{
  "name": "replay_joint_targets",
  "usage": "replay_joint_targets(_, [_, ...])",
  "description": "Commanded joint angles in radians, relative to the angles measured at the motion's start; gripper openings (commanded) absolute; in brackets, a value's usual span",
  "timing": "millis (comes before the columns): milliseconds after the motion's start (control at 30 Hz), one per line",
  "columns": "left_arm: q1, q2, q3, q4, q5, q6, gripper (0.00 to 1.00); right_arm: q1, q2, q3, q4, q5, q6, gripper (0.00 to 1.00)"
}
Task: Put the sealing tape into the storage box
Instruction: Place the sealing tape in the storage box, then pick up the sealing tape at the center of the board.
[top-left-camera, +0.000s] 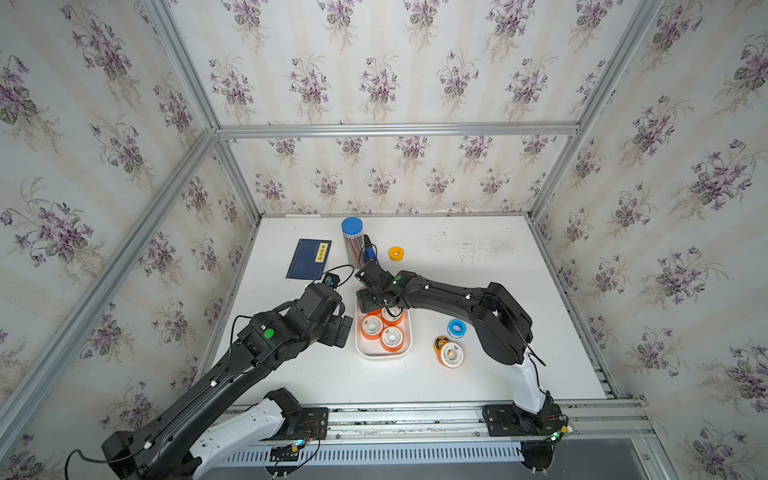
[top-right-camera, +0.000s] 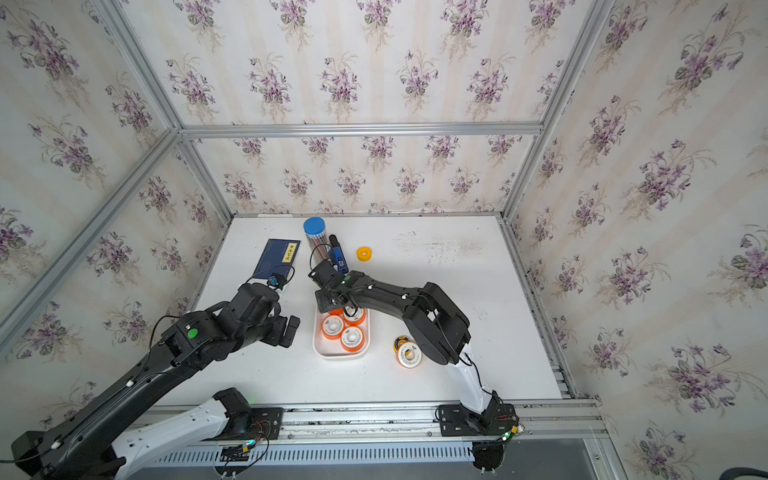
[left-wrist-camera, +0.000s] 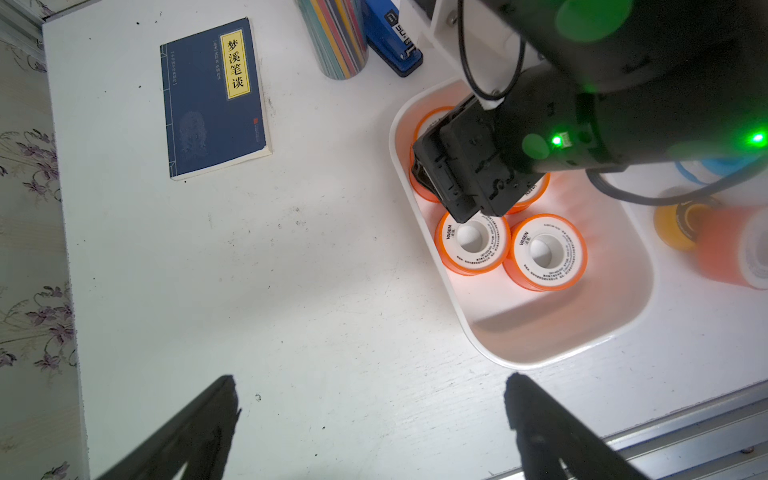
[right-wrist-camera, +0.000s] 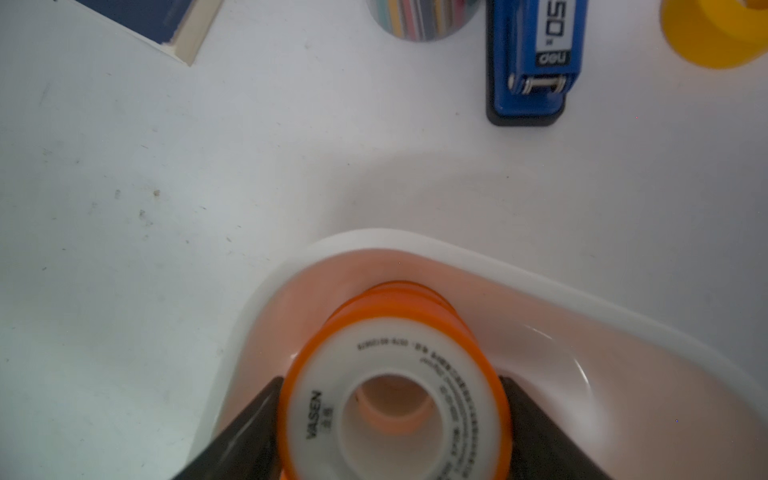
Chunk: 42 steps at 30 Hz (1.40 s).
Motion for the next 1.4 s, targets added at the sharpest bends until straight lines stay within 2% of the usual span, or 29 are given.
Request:
replay_joint_targets(0, [0.001,-0.002,-0.001,-0.002,-0.011,-0.006,1.00,0.000,-0.048,-0.015,-0.011,-0.005,-0.003,0.81])
replay_joint_targets(267, [0.001,-0.003,-0.002,-0.001,-0.013,-0.006,1.00,-0.001,-0.248,-0.142,0.019,0.042,-0.001,0.84])
replay_joint_targets(467, [0.002,0.000,-0.002,0.004,0.007,-0.002,1.00,-0.060,-0.514,-0.408,0.139,0.078,0.010,0.83])
replay_joint_targets(600, [0.002,0.004,0.001,0.019,0.059,0.019,1.00,-0.157,-0.747,-0.654,0.242,0.087,0.016,0.82])
replay_joint_targets(833, [-0.006,0.056,0.018,0.095,0.246,0.062,0.97,-0.461,-1.104,-1.024,0.334,0.039,0.075,0.81])
replay_joint_targets(900, [-0.041,0.091,0.025,0.135,0.261,0.051,0.95,-0.518,-1.171,-1.103,0.354,0.050,0.089,0.81])
replay_joint_targets(1000, [-0.147,0.184,0.064,0.178,0.222,0.025,0.95,-0.599,-1.228,-1.194,0.356,0.072,0.120,0.81])
replay_joint_targets(1167, [-0.342,0.444,0.224,0.177,0.117,0.010,0.95,-0.729,-1.264,-1.279,0.380,0.015,0.157,0.82])
replay_joint_targets(1367, [-0.481,0.769,0.442,0.164,0.084,0.016,0.97,-0.774,-1.265,-1.303,0.392,-0.019,0.166,0.82])
